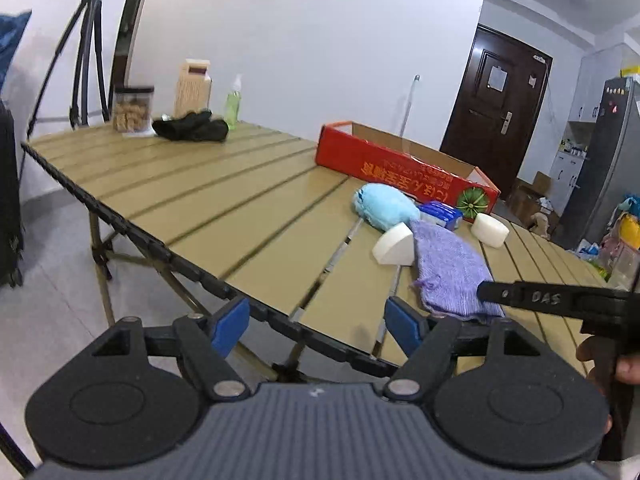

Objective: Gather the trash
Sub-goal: 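Pinch the lavender mesh bag with the right gripper while the left pinches its edge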

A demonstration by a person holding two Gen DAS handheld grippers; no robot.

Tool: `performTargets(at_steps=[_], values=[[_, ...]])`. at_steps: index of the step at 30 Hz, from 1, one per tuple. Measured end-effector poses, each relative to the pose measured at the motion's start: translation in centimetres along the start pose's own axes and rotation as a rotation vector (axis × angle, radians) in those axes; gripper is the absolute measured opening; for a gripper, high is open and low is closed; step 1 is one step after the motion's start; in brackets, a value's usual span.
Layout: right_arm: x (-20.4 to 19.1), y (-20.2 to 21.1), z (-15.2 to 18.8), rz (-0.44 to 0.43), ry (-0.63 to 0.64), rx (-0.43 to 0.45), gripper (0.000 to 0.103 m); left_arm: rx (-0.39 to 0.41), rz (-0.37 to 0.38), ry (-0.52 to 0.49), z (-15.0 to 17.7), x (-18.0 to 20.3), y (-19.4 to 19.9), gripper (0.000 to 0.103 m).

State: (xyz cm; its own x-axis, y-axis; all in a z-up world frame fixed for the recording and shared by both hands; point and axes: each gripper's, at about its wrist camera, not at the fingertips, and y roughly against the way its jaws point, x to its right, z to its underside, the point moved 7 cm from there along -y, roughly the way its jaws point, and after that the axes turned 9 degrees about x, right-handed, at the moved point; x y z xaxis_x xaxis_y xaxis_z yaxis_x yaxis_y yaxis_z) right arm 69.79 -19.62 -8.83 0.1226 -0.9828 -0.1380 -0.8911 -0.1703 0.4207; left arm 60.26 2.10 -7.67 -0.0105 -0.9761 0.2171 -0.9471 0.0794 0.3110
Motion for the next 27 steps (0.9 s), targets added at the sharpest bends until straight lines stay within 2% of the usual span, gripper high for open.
performTargets(at_steps=[3,6,10,14,18,22,25,26,27], values=[[-0.1,-0.1,0.8,0.007,0.056,-0.016,0.015,0.012,0.003,-0.007,-0.1,-0.3,0.2,0.079],[-0.3,1.8,1.2,-0.018,0.144,-0.037,0.011,-0.005,0.013,0.009,-0.1,-0.6,0.3,0.079],[0.4,6.0,2.0,-0.145,0.217,-0.099,0.010,-0.007,0.067,-0.010,0.0,0.4,0.7,0.080],[1.5,9.6,2.1,-0.243,0.230,-0.076,0.011,-0.030,0.150,-0.005,0.5,2.3,0.7,0.085],[2.6,10.0,3.1,-0.259,0.246,-0.096,0.011,-0.055,0.217,0.035,1.0,4.3,-0.1,0.086],[3.2,9.8,3.7,-0.295,0.258,-0.116,0.011,-0.076,0.257,0.071,-0.2,6.8,-3.1,0.086],[3.2,10.2,3.7,-0.306,0.274,-0.115,0.011,-0.197,0.304,0.018,-0.1,9.6,-6.7,0.085],[3.1,10.3,3.7,-0.313,0.288,-0.114,0.011,-0.256,0.319,0.002,0.3,10.5,-8.0,0.079],[3.0,10.3,3.6,-0.319,0.295,-0.113,0.011,-0.288,0.346,0.023,0.4,11.0,-8.8,0.066]])
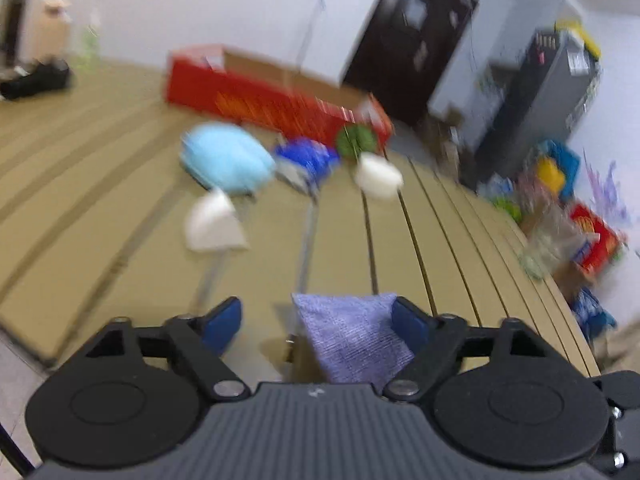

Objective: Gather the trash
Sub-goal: 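Pinch the lavender mesh bag with the right gripper while the left pinches its edge, then carry the lavender mesh bag over the black bin and open both grippers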

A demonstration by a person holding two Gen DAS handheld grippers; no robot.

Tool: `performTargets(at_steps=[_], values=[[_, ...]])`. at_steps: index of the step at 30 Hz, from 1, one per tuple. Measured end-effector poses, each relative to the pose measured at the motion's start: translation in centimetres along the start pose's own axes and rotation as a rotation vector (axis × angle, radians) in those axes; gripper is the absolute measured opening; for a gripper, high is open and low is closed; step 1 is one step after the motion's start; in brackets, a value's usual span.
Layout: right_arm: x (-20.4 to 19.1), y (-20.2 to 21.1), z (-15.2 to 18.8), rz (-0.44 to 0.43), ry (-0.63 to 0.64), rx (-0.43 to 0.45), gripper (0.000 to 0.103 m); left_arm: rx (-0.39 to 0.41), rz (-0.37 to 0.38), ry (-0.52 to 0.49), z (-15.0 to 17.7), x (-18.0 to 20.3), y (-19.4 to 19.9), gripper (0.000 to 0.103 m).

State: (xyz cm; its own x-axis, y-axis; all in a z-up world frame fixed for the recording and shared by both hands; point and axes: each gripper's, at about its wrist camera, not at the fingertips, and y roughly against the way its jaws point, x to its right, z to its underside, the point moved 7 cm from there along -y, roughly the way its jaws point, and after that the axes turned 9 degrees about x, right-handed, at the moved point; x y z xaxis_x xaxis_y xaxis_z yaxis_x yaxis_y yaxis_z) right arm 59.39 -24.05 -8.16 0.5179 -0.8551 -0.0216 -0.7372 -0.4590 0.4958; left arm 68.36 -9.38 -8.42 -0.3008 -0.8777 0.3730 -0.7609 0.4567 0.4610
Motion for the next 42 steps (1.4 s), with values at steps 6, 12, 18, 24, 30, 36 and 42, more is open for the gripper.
performTargets(at_steps=[6,12,18,24,30,36,42], values=[[1.2,-0.4,-0.1,0.073,0.000,-0.001,0.011,0.024,0.098,0.113,1.4,-0.1,1.6,0.017],[1.1,-1.3,-0.5,0.234,-0.073,0.043,0.013,0.179,-0.025,0.204,4.5,-0.2,6.7,0.017],[1.0,-1.5,-1.2,0.291,-0.128,0.110,0.014,0.266,-0.158,0.152,5.6,0.8,9.0,0.017],[1.3,0.4,-1.6,0.174,-0.286,0.149,0.039,0.259,-0.192,0.238,6.0,-1.1,8.9,0.018],[1.0,-1.3,0.3,0.167,-0.346,0.092,0.035,0.263,-0.203,0.222,6.4,-1.2,9.2,0.017],[0.7,-1.3,0.2,0.183,-0.327,0.097,0.014,0.266,-0.184,0.195,6.6,-1.3,9.8,0.015],[-0.8,-1.2,-0.4,0.147,-0.283,0.113,0.009,0.286,-0.127,0.176,6.1,-1.5,11.6,0.007]])
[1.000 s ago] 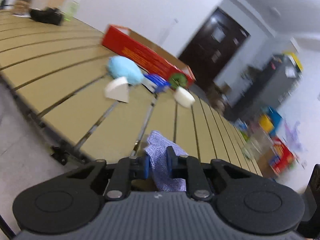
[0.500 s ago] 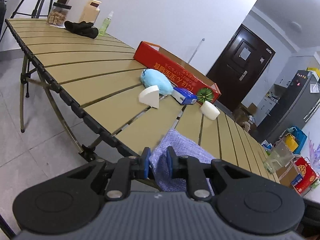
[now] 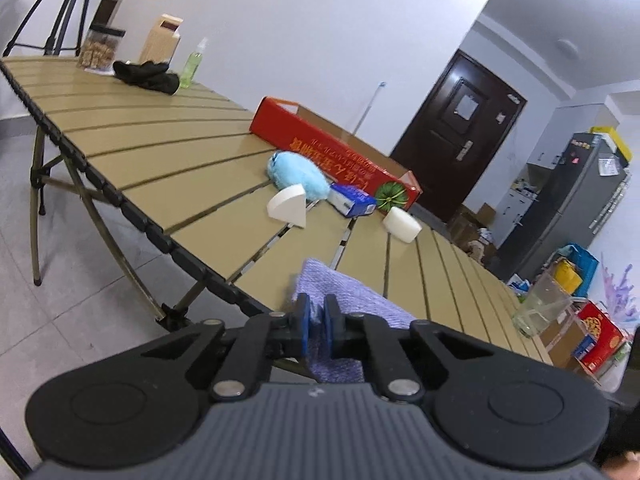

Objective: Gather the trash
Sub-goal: 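Carry the lavender mesh bag over the black bin and open both grippers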

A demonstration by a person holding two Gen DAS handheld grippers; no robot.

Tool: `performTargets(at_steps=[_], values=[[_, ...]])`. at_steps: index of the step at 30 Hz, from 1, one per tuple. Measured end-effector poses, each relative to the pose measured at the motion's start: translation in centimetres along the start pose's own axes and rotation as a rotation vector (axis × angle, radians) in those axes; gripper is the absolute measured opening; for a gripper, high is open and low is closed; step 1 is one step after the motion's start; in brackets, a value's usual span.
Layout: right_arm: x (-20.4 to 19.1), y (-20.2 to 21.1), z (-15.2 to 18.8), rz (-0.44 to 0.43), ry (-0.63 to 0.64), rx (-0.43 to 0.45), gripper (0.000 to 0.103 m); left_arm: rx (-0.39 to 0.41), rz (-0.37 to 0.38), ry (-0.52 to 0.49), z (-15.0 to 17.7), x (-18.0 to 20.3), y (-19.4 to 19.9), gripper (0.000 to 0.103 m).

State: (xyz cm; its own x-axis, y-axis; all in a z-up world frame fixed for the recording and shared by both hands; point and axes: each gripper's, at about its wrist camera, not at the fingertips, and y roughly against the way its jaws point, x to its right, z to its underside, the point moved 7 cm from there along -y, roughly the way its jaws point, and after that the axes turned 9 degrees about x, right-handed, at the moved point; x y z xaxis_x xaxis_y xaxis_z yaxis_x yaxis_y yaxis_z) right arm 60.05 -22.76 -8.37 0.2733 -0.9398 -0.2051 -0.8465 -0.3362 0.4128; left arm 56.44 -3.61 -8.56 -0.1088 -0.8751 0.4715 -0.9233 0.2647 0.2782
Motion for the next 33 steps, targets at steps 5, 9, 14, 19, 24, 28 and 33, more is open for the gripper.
performTargets(at_steps=[5,9,14,19,24,28,33], values=[[-2.2,0.2,0.0,-0.066,0.026,0.001,0.008,0.014,0.038,-0.033,-0.9,-1.3,2.8,0.007],[-5.0,0.0,1.2,-0.124,0.082,-0.033,0.008,-0.007,0.014,-0.014,-0.8,-3.8,4.1,0.007],[-8.1,-1.2,4.7,-0.169,0.173,-0.140,0.008,-0.123,-0.071,0.061,1.6,-7.9,3.4,0.007],[-10.2,-3.2,10.3,-0.173,0.316,-0.318,0.008,-0.311,-0.196,0.087,6.4,-11.0,0.1,0.007],[-9.0,-5.7,13.5,-0.081,0.377,-0.418,0.008,-0.387,-0.232,0.006,8.8,-11.5,-2.8,0.007],[-7.5,-7.1,15.3,-0.067,0.351,-0.511,0.017,-0.458,-0.227,-0.101,10.6,-10.4,-3.6,0.043],[-6.1,-7.4,16.6,-0.032,0.375,-0.583,0.033,-0.498,-0.229,-0.263,13.4,-9.6,-2.8,0.065]])
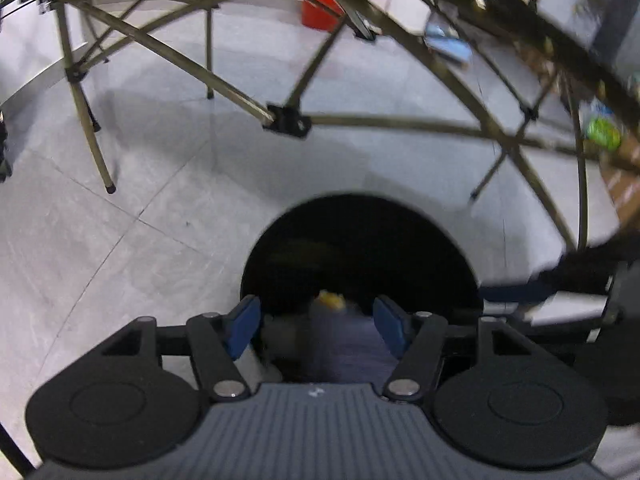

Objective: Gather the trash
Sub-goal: 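Carry the lavender mesh bag over the black bin and open both grippers, then grasp the white foam wedge with the left gripper while the right grasps the white ball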

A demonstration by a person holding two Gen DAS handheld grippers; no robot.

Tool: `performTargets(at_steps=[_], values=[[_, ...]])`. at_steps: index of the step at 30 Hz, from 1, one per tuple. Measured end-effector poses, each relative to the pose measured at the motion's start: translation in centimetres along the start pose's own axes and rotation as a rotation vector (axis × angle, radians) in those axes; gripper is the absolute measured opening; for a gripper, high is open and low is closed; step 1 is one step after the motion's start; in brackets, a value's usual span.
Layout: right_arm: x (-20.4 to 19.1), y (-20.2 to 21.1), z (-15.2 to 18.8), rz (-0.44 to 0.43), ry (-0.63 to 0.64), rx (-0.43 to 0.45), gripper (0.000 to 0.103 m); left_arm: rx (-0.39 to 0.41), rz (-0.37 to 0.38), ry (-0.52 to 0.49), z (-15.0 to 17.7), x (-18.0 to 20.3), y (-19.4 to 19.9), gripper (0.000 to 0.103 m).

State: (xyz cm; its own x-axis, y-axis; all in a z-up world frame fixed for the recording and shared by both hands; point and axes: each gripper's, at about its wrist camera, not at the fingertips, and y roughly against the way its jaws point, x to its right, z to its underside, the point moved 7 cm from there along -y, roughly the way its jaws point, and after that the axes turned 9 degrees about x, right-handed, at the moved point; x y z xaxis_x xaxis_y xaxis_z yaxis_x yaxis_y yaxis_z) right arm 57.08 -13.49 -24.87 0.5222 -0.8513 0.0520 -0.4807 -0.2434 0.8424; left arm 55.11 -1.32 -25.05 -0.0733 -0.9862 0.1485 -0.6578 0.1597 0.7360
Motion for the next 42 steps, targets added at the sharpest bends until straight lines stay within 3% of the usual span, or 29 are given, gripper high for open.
performTargets(at_steps=[1,3,10,14,16,19,21,24,27,30,33,37,39,40,42], values=[[0.1,0.1,-0.2,0.001,0.005,0.002,0.040,-0.011,0.003,0.002,0.2,0.0,-0.1,0.065],[0.2,0.3,-0.4,-0.002,0.005,0.007,0.044,-0.015,-0.001,0.016,0.0,-0.2,-0.1,0.067],[0.4,1.4,-1.1,-0.014,0.008,0.047,0.045,0.020,-0.019,0.040,-1.3,-0.5,1.0,0.069],[0.1,3.8,-2.1,-0.049,0.003,0.109,0.050,0.100,-0.013,0.107,-4.0,-1.0,3.6,0.069],[-0.2,6.2,-3.3,-0.091,-0.004,0.164,0.050,0.158,0.013,0.129,-6.0,-1.2,5.5,0.069],[0.2,11.1,-5.4,-0.150,-0.034,0.287,0.050,0.307,0.034,0.108,-9.8,-1.4,9.4,0.069],[1.4,14.6,-7.1,-0.180,-0.069,0.401,0.050,0.449,0.029,0.095,-12.4,-1.6,12.1,0.082],[5.6,18.0,-9.6,-0.117,-0.208,0.556,0.050,0.566,0.002,0.050,-15.4,-0.9,13.2,0.084],[11.5,19.4,-12.0,0.040,-0.356,0.631,0.051,0.579,0.021,0.012,-18.6,1.1,11.6,0.084],[17.2,18.6,-15.3,0.128,-0.408,0.630,0.055,0.535,0.032,0.046,-22.0,2.3,8.5,0.085],[23.9,15.6,-19.1,0.218,-0.462,0.569,0.067,0.451,0.017,0.111,-24.9,3.2,4.2,0.086],[30.4,9.0,-23.3,0.269,-0.524,0.462,0.066,0.317,0.035,0.130,-26.5,4.7,-0.8,0.085],[32.6,5.7,-24.0,0.318,-0.581,0.421,0.064,0.294,-0.009,0.120,-26.4,4.4,-2.3,0.073],[33.5,4.3,-24.3,0.321,-0.611,0.412,0.062,0.320,-0.032,0.094,-26.5,4.4,-2.6,0.066],[33.6,2.7,-24.7,0.274,-0.653,0.433,0.061,0.327,-0.020,0.051,-26.6,4.9,-3.2,0.036]])
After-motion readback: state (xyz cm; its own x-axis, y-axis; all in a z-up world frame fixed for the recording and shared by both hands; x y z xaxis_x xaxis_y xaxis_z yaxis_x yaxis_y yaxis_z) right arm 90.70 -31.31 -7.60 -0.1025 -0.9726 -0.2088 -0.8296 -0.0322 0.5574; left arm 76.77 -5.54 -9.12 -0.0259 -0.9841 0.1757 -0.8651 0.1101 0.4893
